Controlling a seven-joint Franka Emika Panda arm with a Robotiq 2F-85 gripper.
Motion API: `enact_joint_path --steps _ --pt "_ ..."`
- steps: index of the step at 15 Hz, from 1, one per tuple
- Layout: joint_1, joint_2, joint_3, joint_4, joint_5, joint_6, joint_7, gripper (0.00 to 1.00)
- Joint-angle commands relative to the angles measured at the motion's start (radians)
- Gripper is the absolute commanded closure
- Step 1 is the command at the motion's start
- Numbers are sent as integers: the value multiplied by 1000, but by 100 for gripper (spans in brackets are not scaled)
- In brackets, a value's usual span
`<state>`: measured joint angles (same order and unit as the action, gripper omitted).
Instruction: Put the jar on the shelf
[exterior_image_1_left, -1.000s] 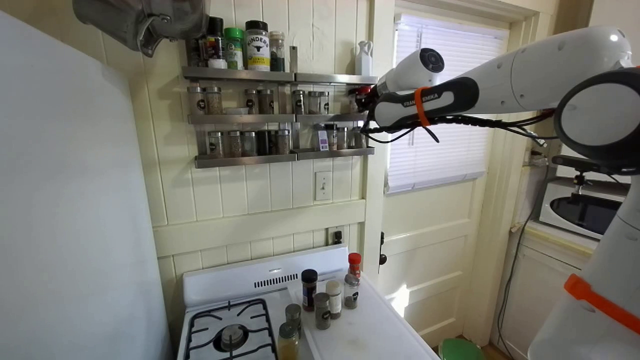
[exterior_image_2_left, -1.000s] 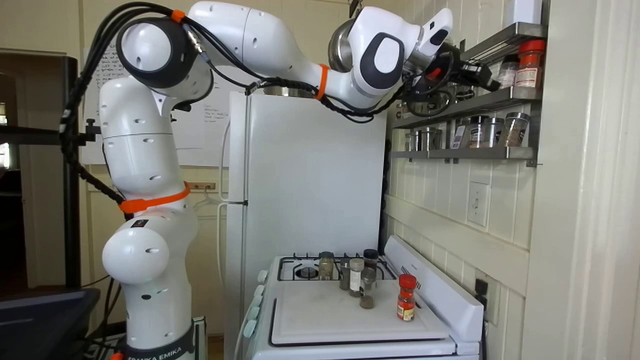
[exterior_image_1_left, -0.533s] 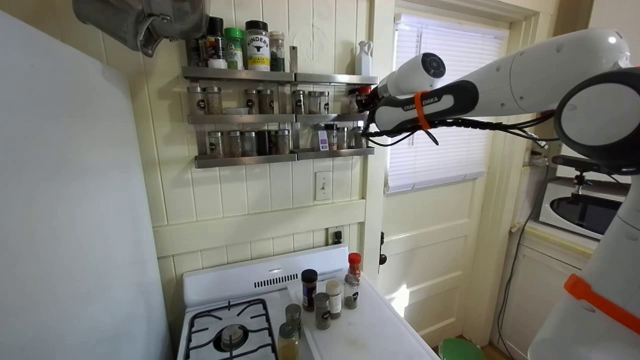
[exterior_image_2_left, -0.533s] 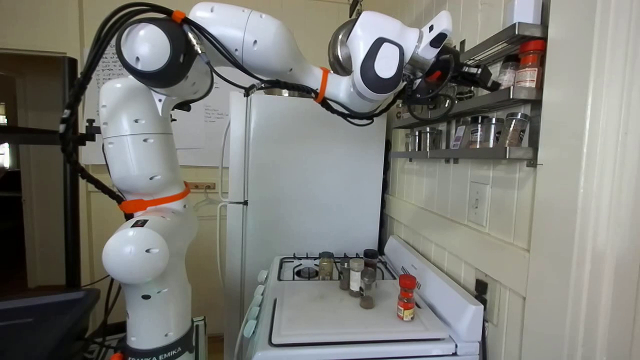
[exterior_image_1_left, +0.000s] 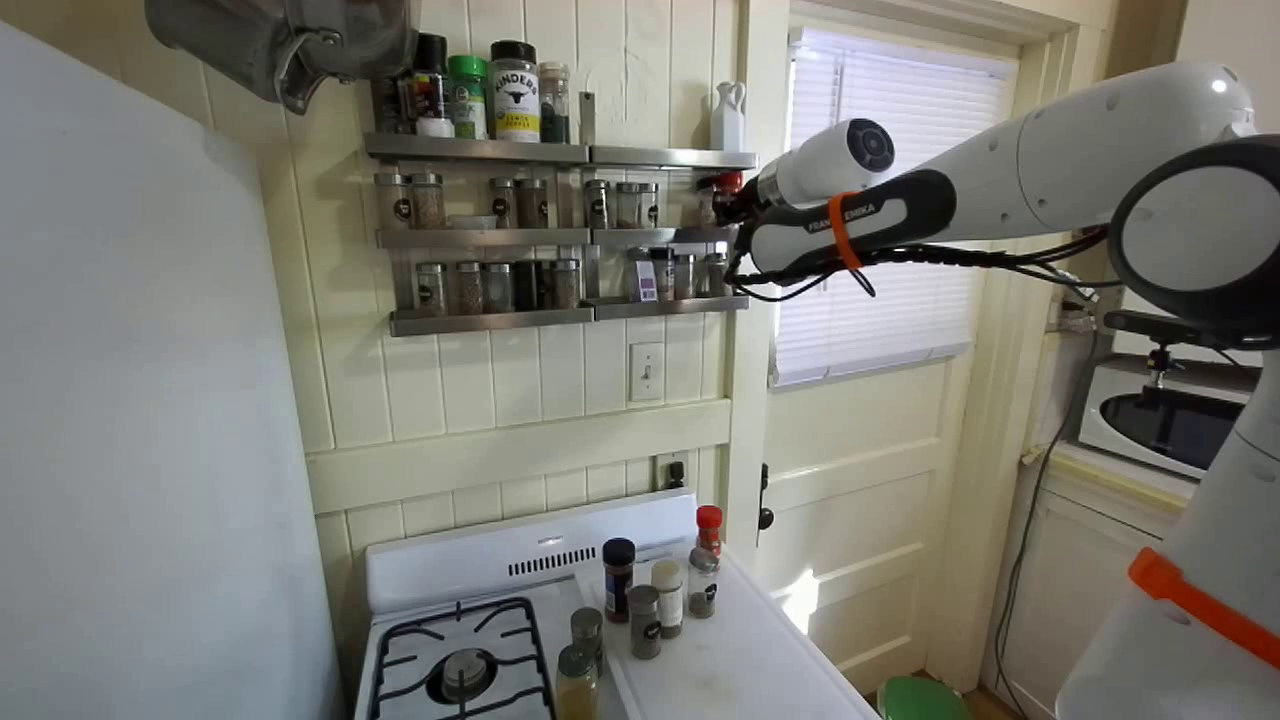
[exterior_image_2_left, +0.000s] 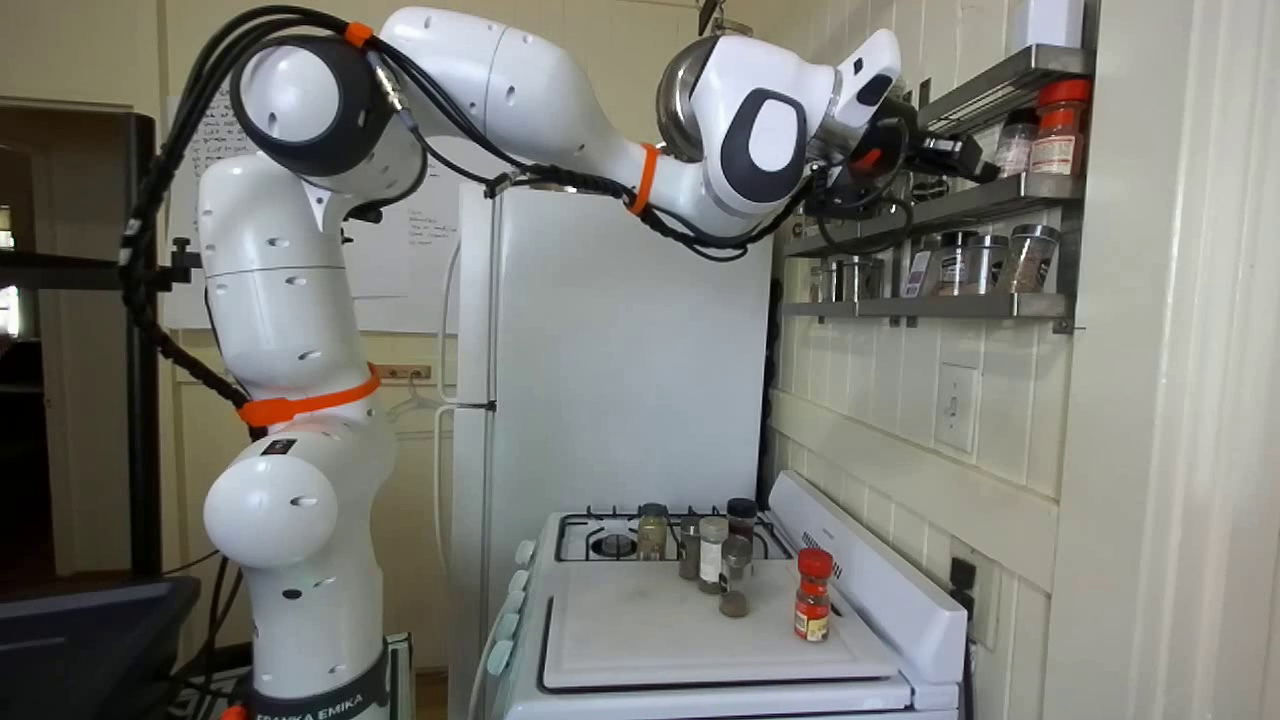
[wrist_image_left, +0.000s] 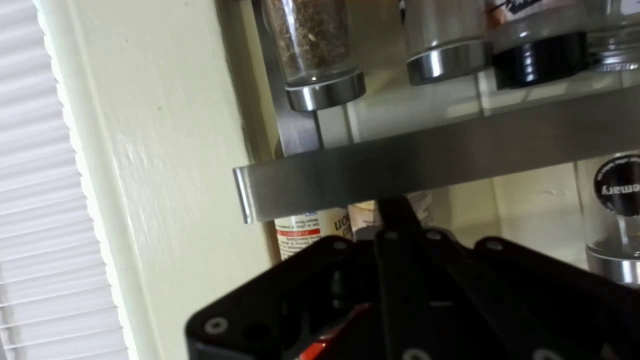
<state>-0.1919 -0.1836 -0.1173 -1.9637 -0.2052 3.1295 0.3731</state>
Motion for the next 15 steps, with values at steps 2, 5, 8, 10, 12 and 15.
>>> enact_joint_path --steps 2,5,8,10,12,15 --pt "10 -12 3 -30 11 -49 3 100" --pt "-5 -29 22 -23 -6 -81 18 100" --pt "-21 -42 39 -20 -23 -111 32 100" --pt "-30 -51 49 -22 -35 -124 37 100" --pt "-50 -60 65 -23 -58 -136 51 100" --pt "-85 -86 99 -26 -109 -155 88 100"
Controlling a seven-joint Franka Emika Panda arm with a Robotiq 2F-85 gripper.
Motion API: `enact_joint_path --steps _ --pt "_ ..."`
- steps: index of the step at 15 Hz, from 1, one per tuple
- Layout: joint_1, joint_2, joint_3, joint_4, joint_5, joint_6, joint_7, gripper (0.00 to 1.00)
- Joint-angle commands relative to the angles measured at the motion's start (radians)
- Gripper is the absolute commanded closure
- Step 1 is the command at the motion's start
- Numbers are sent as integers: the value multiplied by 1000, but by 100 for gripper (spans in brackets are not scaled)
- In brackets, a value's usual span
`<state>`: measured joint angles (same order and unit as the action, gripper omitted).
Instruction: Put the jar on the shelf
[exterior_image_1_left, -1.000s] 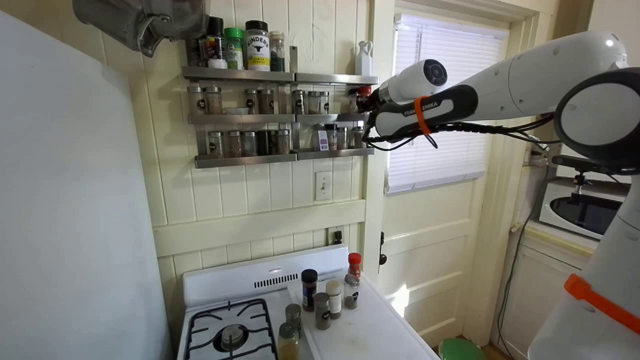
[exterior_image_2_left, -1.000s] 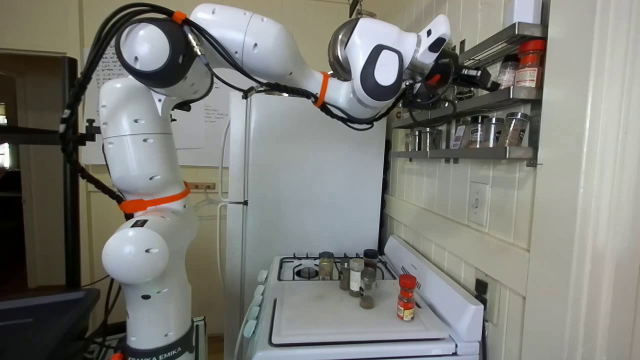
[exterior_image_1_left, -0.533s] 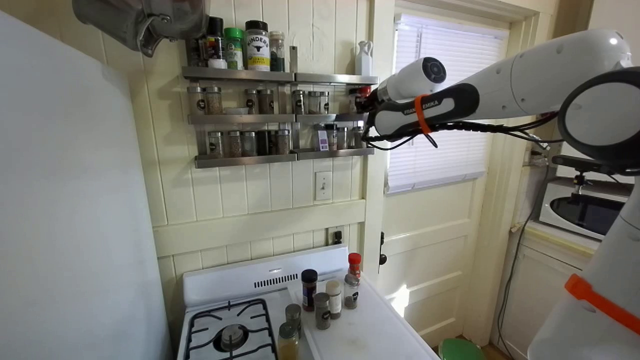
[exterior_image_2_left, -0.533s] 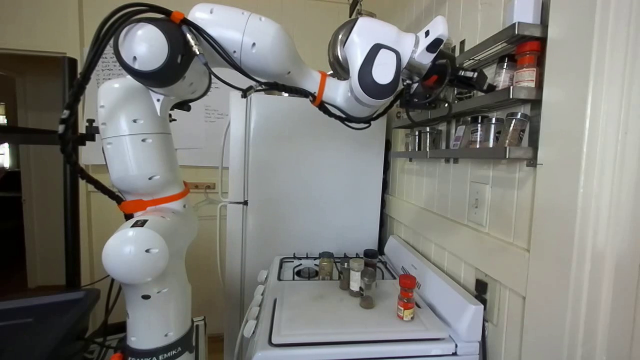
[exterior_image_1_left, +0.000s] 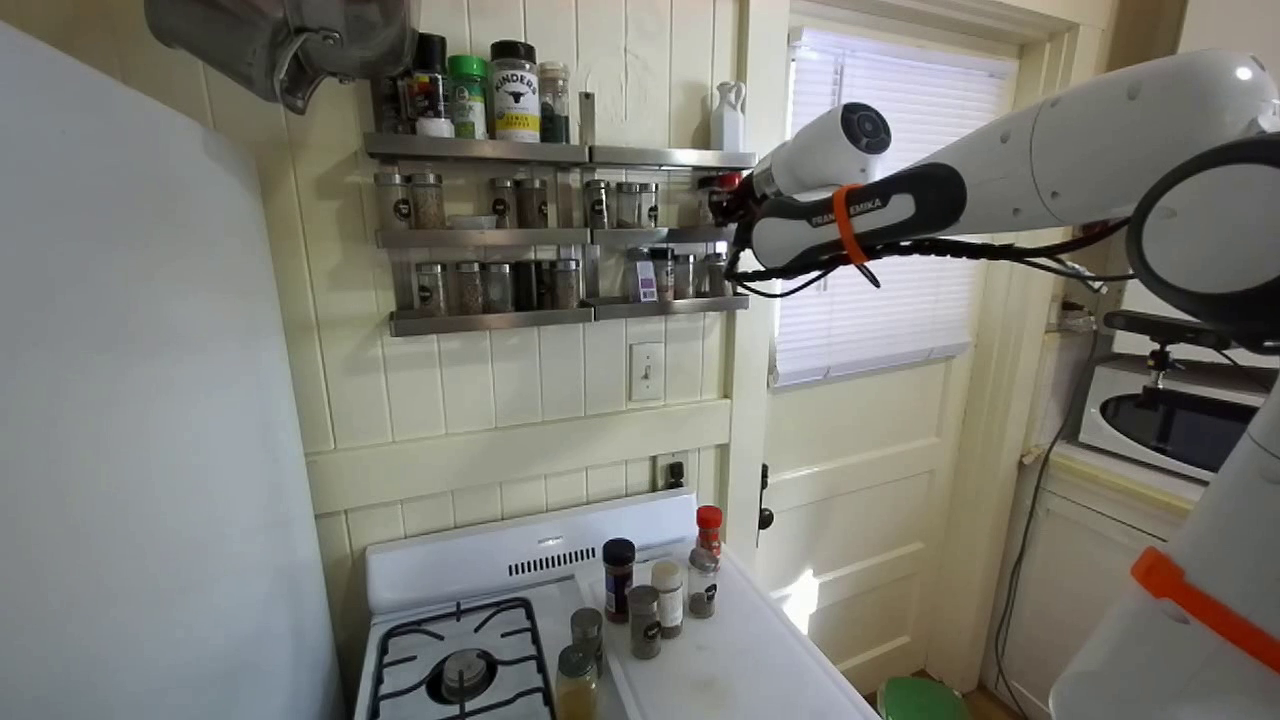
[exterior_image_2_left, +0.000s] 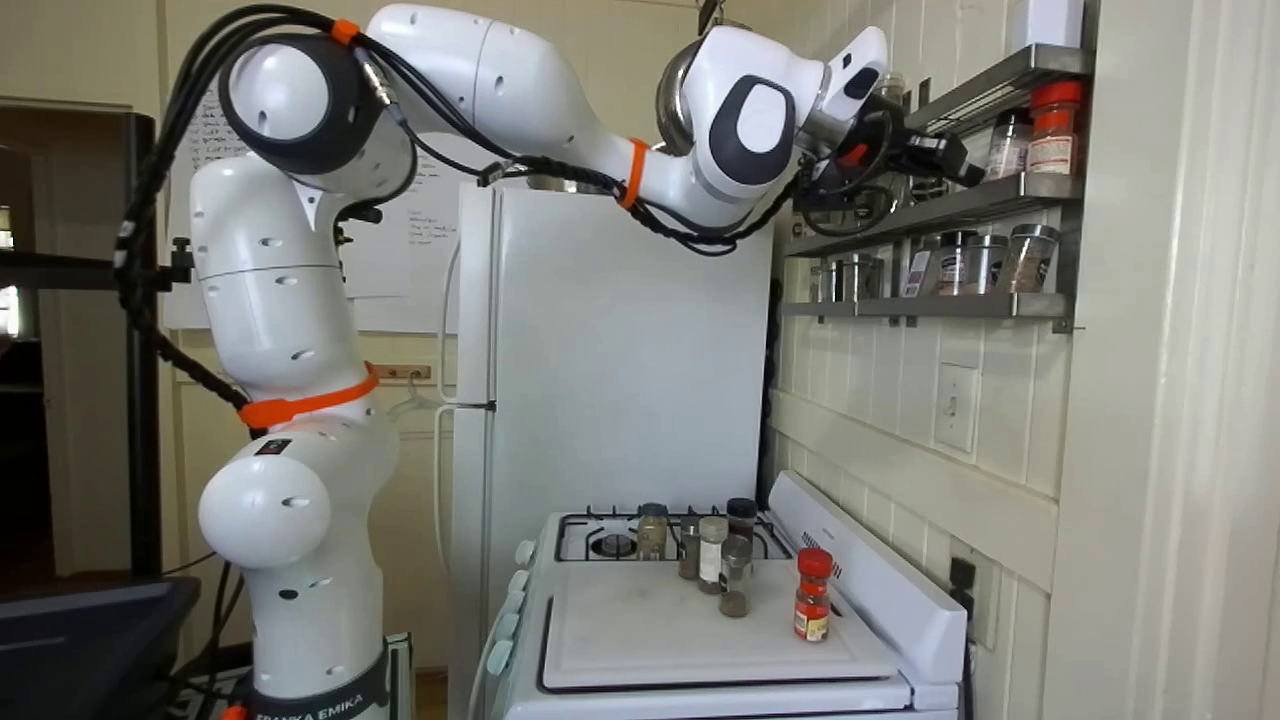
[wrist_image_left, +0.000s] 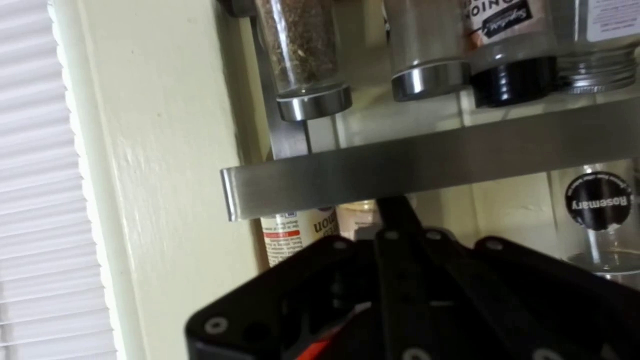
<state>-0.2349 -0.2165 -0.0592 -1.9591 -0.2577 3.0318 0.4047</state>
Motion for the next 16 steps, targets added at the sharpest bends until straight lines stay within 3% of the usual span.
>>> enact_joint_path --steps 1,6,7,8,12,16 --pt "-55 -66 54 -34 -76 -68 70 100" --pt "-81 -164 103 -62 -100 -155 117 100" --pt "-70 -195 102 -75 -81 -187 110 90" --pt "-57 -225 101 -82 -63 -229 105 72" --pt "-7 -364 87 -132 54 -387 28 45" --pt "69 -479 52 -130 246 -611 17 14"
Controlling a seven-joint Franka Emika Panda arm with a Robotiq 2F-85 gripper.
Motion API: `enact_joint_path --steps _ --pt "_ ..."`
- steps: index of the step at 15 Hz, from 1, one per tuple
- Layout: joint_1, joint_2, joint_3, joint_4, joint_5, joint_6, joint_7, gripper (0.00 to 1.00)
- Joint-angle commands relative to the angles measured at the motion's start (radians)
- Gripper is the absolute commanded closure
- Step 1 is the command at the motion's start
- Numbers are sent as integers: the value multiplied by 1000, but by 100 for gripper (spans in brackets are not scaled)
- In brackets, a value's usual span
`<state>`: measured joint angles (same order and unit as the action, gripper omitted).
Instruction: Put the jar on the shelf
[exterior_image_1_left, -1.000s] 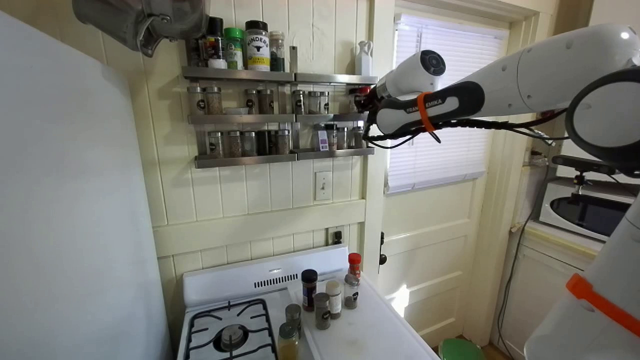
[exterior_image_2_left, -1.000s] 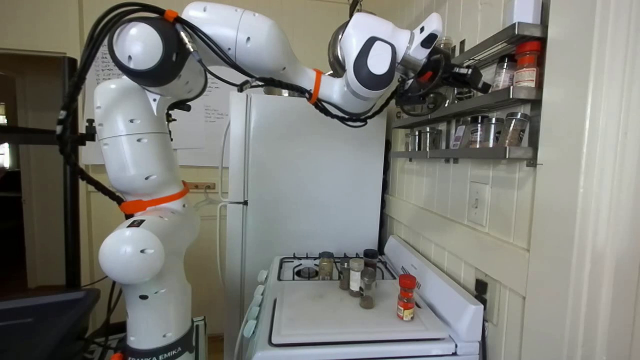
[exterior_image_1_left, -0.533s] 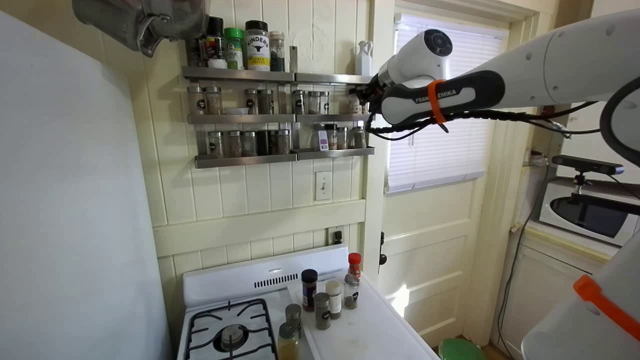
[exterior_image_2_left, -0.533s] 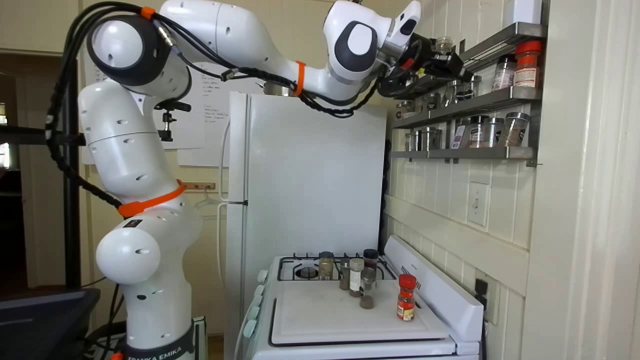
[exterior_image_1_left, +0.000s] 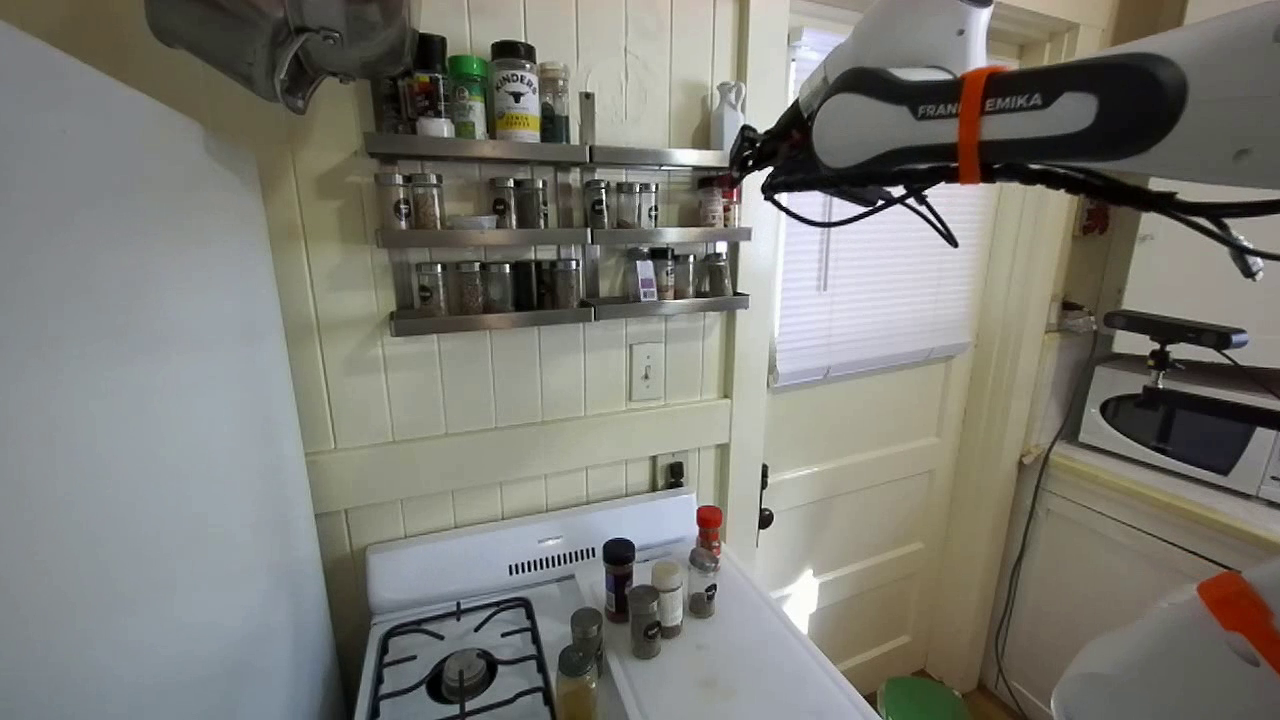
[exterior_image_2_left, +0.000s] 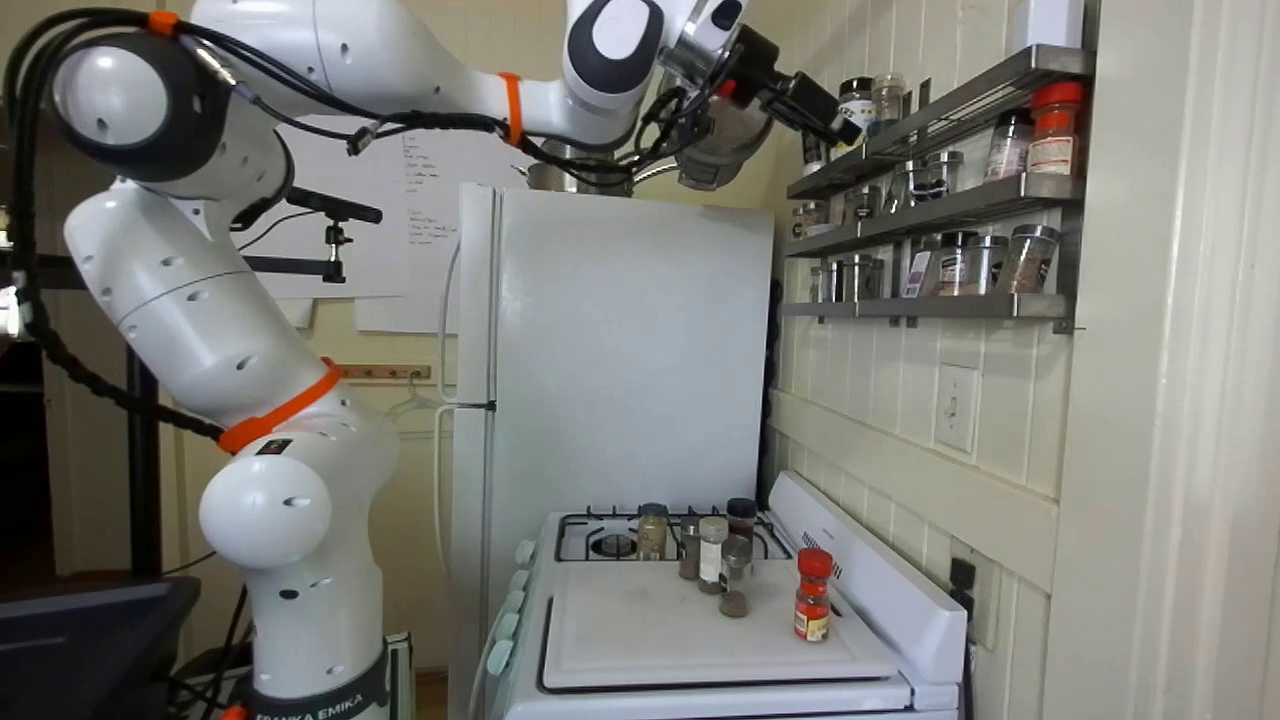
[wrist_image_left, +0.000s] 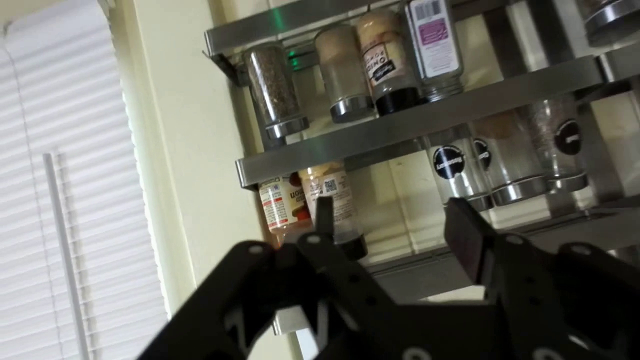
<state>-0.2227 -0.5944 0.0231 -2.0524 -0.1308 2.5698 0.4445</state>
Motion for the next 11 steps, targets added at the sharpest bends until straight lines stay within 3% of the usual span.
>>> enact_joint_path --steps 1,2,6,7,11 --pt "65 -126 -39 -31 149 -225 -29 7" --pt "72 -146 -49 -27 175 -298 -34 0" --pt "111 -172 -110 10 299 -516 -58 0" --pt "62 -161 -66 9 246 -453 -44 0" --pt "79 -167 -93 11 288 -491 -54 0"
